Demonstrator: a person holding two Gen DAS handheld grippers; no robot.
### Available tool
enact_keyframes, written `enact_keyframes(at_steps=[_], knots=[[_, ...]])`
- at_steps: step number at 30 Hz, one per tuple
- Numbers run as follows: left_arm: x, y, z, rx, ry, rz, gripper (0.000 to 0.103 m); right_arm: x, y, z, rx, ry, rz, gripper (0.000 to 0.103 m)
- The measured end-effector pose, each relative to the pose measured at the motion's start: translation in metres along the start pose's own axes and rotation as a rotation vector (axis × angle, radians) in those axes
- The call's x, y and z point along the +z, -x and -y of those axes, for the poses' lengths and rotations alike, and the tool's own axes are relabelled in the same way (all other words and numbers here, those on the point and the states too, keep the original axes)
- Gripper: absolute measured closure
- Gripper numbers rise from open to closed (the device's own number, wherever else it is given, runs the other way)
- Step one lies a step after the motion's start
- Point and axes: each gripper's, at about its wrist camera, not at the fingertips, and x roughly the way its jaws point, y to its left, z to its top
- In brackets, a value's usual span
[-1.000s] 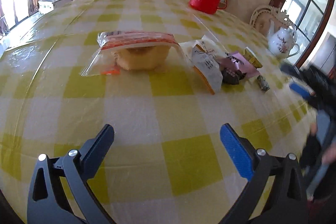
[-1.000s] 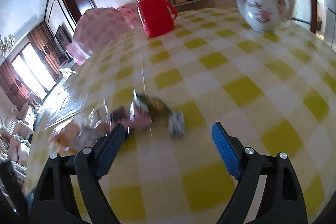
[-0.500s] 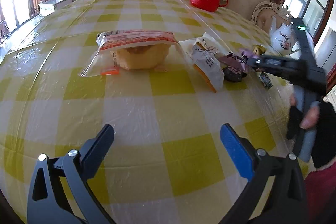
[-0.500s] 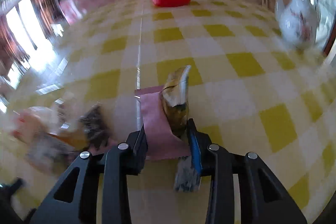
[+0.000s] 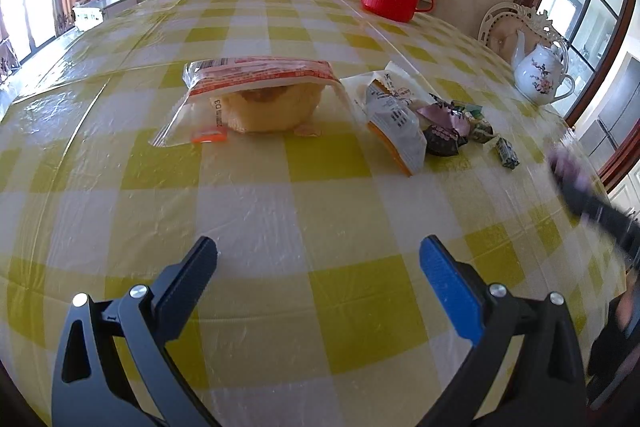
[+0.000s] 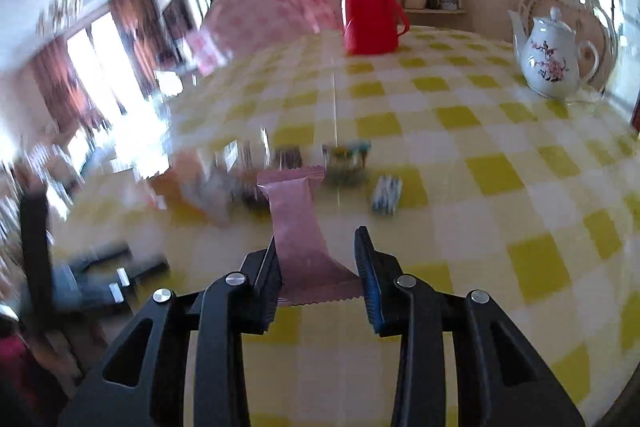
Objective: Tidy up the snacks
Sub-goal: 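Grasp the clear-bagged round bun with the left gripper while the right gripper holds the pink bar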
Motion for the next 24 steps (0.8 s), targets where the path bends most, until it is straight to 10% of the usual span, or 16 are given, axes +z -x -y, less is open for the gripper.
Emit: enact_keyframes(at_steps=[9, 18, 24], knots=[[0.003, 0.006, -0.018, -0.091, -0.013, -0.006, 0.002, -0.035, -0.01, -0.027, -0.041, 0.082, -0.063, 0.069], [0.068, -0.015, -0.019, 0.012, -0.599, -0.015, 0.002, -0.035, -0.016, -0.027, -0.039, 0.089, -0.097, 0.068], [0.093, -0.053, 0.003, -0.032, -0.752, -0.094, 0.002, -0.034, -0.018, -0.024, -0.028, 0.077, -0.108, 0.068]])
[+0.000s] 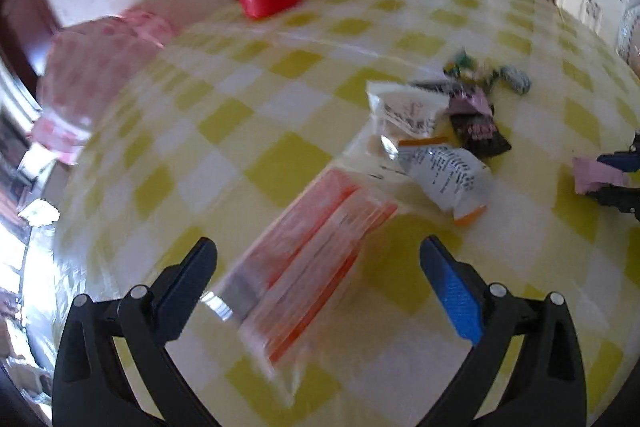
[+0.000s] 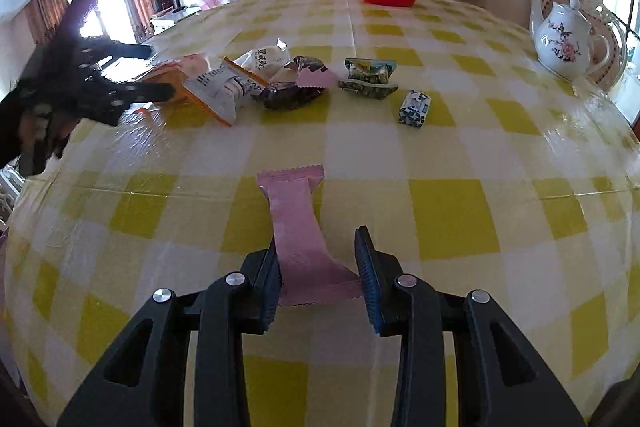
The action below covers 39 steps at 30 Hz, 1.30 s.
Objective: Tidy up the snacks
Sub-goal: 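Grasp the clear-bagged round bun with the left gripper while the right gripper holds the pink bar, then carry both snacks over the white box and open both grippers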
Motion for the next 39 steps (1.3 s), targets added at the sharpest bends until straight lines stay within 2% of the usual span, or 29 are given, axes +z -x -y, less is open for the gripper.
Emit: enact_keyframes(at_steps=[2, 3, 4, 5, 6, 8, 12, 14, 16, 17, 18, 20, 22, 23, 24, 26, 29, 34, 39], knots=[[0.002, -0.013, 0.009, 0.011, -0.052, -0.034, 0.001, 0.0, -0.001, -0.001, 0.002, 0.007, -0.004, 0.068], [0.002, -0.014, 0.011, 0.02, -0.052, -0.01, 0.003, 0.0, -0.001, -0.001, 0.005, 0.008, -0.005, 0.068], [0.002, -0.015, 0.01, -0.003, -0.028, -0.017, 0.005, 0.0, -0.001, 0.0, 0.009, 0.005, -0.006, 0.068], [0.0, -0.016, 0.006, -0.012, 0.015, -0.018, 0.016, 0.0, -0.001, 0.0, 0.012, 0.002, -0.006, 0.068], [-0.002, -0.016, 0.002, -0.027, 0.06, -0.015, 0.033, 0.0, -0.001, 0.0, 0.013, 0.002, -0.006, 0.068], [-0.008, -0.01, -0.003, -0.063, 0.159, -0.021, 0.054, 0.0, 0.0, 0.0, 0.013, 0.005, -0.006, 0.068], [-0.027, 0.011, 0.02, -0.077, 0.271, -0.038, 0.055, -0.001, 0.0, -0.004, 0.008, 0.025, -0.006, 0.068], [-0.034, 0.02, 0.037, -0.078, 0.273, -0.033, 0.053, 0.0, -0.001, -0.004, 0.008, 0.026, -0.008, 0.068], [-0.037, 0.024, 0.05, -0.061, 0.262, -0.023, 0.039, 0.0, -0.001, -0.003, 0.013, 0.022, -0.009, 0.068], [-0.038, 0.022, 0.055, -0.051, 0.262, -0.026, 0.021, 0.0, -0.001, -0.003, 0.015, 0.02, -0.009, 0.068], [-0.039, 0.019, 0.06, -0.026, 0.256, -0.031, 0.016, 0.0, -0.001, -0.002, 0.017, 0.019, -0.009, 0.068], [-0.041, 0.017, 0.061, -0.002, 0.279, -0.006, 0.015, 0.0, -0.001, -0.002, 0.018, 0.019, -0.009, 0.068], [-0.044, 0.015, 0.057, -0.021, 0.329, -0.005, 0.018, 0.0, 0.0, -0.003, 0.021, 0.027, -0.008, 0.068], [-0.045, 0.017, 0.056, -0.019, 0.341, 0.009, 0.041, 0.0, 0.0, -0.003, 0.022, 0.032, -0.007, 0.068], [-0.045, 0.021, 0.057, -0.012, 0.344, 0.023, 0.055, 0.0, 0.0, -0.003, 0.023, 0.034, -0.006, 0.068], [-0.047, 0.026, 0.066, 0.027, 0.323, 0.012, 0.056, 0.0, 0.001, -0.002, 0.027, 0.027, -0.002, 0.068], [-0.056, 0.038, 0.084, 0.024, 0.336, 0.024, 0.056, 0.0, 0.001, -0.002, 0.027, 0.027, -0.001, 0.069], [-0.073, 0.06, 0.102, -0.005, 0.465, 0.049, 0.056, 0.0, 0.002, -0.001, 0.028, 0.024, 0.009, 0.069], [-0.087, 0.081, 0.121, -0.036, 0.532, 0.07, 0.056, -0.001, 0.005, -0.001, 0.03, 0.014, 0.026, 0.069]])
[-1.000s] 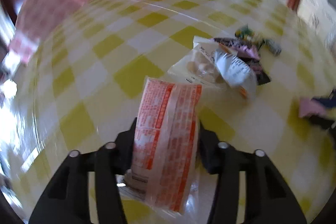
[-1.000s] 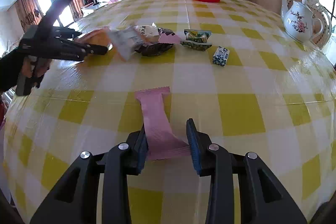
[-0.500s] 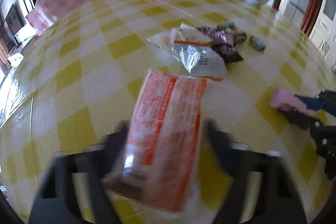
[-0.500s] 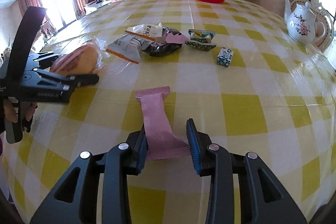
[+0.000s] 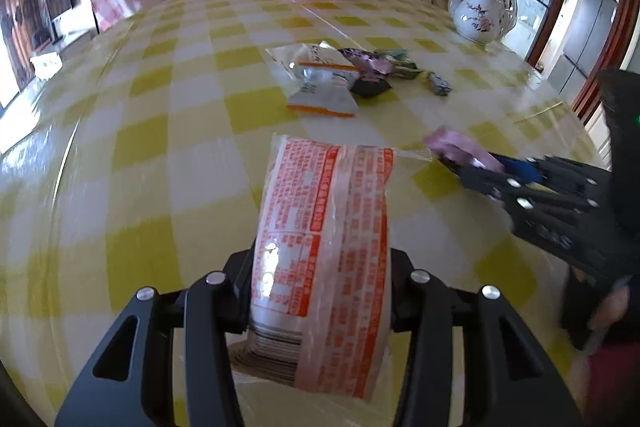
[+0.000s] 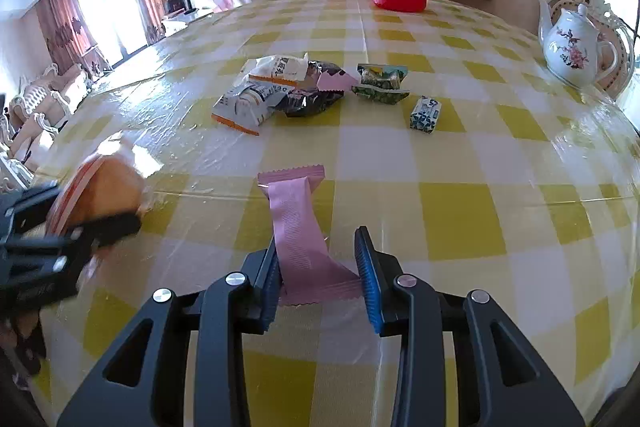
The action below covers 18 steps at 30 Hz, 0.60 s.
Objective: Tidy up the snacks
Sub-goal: 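Carry both snacks over the white box and open both grippers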
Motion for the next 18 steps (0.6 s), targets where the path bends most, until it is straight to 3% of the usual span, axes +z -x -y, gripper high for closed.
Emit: enact_keyframes(at_steps=[10, 18], knots=[[-0.039, 0.027, -0.01, 0.019, 0.034, -0.011, 0.056, -0.02, 0.022, -0.019, 0.009, -0.007, 0.026, 0.069], [-0.064, 0.046, -0.02, 0.023, 0.003, -0.024, 0.056, -0.038, 0.051, -0.043, 0.045, -0.017, 0.064, 0.069]])
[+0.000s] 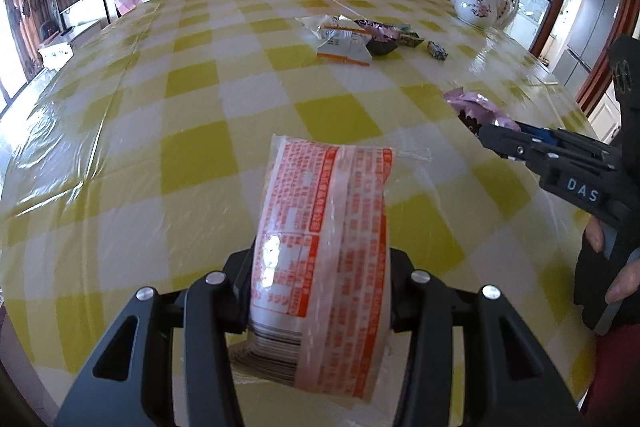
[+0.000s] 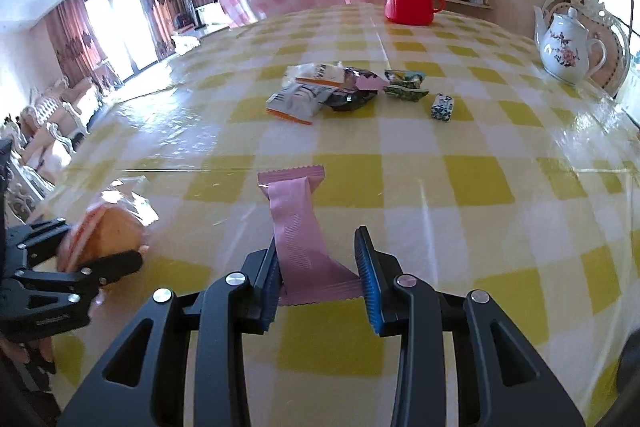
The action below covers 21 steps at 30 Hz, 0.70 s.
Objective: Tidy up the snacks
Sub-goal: 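Carry both snacks over the white box and open both grippers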
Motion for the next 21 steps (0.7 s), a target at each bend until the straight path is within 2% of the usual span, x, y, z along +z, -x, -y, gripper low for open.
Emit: enact_keyframes(at_steps=[13, 21], knots=[[-0.034, 0.03, -0.024, -0.009, -0.014, 0.014, 0.056, -0.034, 0.038, -0.05, 0.072, -0.019, 0.039, 0.069], [-0.056, 0.057, -0.053, 0.009, 0.001, 0.04, 0.056, -0.047, 0.049, -0.103, 0.113, 0.059, 0.04, 0.069]])
